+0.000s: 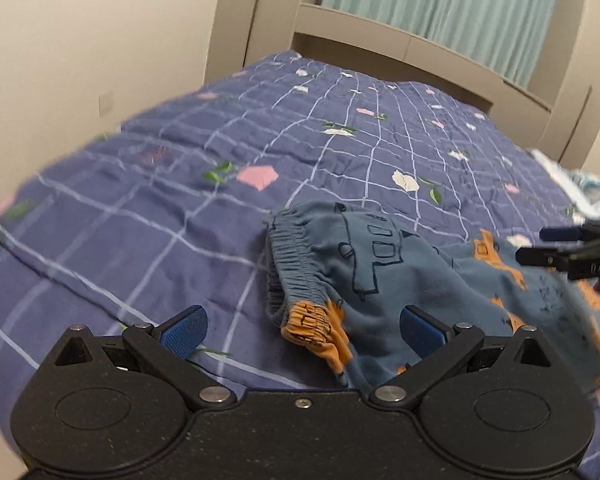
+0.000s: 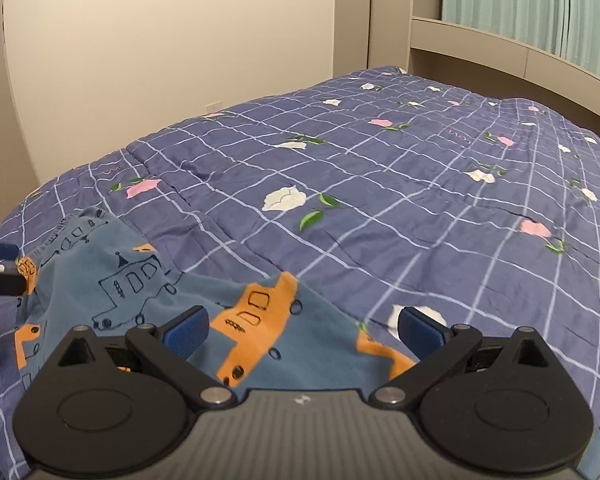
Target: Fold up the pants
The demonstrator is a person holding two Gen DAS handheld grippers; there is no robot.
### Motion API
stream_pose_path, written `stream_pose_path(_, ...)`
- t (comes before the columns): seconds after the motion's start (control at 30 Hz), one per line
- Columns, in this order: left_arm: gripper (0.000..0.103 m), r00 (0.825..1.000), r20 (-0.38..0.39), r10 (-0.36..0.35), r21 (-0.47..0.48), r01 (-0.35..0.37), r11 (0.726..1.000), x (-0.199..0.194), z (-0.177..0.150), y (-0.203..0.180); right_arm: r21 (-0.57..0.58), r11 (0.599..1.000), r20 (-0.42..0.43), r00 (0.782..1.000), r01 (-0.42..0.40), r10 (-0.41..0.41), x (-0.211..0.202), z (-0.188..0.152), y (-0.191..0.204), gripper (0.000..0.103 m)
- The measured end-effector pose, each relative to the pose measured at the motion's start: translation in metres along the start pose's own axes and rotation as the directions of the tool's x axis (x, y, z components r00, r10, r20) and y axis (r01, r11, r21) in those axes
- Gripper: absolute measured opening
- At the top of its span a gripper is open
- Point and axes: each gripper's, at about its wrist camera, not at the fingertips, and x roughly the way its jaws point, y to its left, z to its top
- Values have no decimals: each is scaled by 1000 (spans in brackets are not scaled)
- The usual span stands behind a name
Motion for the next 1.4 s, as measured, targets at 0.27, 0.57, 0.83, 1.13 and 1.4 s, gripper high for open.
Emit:
stream_pose_path(0.27,76,986,46,-162,-248,169,954,13,-5,29,22,1000,-12,1000,17,-17,18,3,4,103)
stream_pose_path(0.57,18,984,61,-169,-264,179,948,8,1,32,74,997,-22,1000,-14,15,37,9,2,87)
stream_pose_path(0.83,16,984,108,-140,-165,157,974,-44,22,11,-23,1000,-43,999,-9,8,42,17,15,8)
stream_pose_path(1.13,18,999,-6,-52,-176,50,983,-17,4,21,-27,1000,-22,1000,4,-5,43,13,19,37)
stream_pose_path(1.4,30,999,-34,-16,-181,10,983,-8,-3,26,-112,993,-1,999,-33,33,45,11,47,77)
